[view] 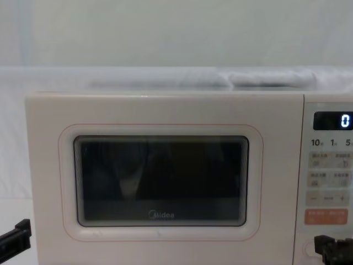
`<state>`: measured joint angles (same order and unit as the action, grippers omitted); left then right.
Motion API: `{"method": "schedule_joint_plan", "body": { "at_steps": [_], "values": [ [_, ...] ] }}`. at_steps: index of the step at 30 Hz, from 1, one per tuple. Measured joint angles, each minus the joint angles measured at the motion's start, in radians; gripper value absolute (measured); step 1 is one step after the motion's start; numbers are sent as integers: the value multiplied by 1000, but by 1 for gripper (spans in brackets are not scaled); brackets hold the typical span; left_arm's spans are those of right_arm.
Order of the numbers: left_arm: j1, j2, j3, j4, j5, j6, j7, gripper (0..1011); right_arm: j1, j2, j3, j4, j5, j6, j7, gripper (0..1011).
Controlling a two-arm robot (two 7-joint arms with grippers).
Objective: Press the button to open the microwave door with one hand; close the microwave door with the other hand.
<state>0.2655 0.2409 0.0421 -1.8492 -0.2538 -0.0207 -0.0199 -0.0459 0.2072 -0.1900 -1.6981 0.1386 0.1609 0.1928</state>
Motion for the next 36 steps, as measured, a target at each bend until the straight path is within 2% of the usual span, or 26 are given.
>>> {"method": "schedule_joint_plan", "body": {
  "at_steps": [13, 20, 36],
  "values": [
    [0, 0, 0, 0, 0, 0, 0, 1001, 50, -35, 3, 114, 18, -61, -9, 0],
    [0, 0, 0, 0, 0, 0, 0, 1001, 68, -50, 22, 173, 31, -97, -22, 0],
    [0, 0, 0, 0, 0, 0, 0, 1001, 88, -80, 41, 233, 50, -141, -37, 0]
  ]
}}
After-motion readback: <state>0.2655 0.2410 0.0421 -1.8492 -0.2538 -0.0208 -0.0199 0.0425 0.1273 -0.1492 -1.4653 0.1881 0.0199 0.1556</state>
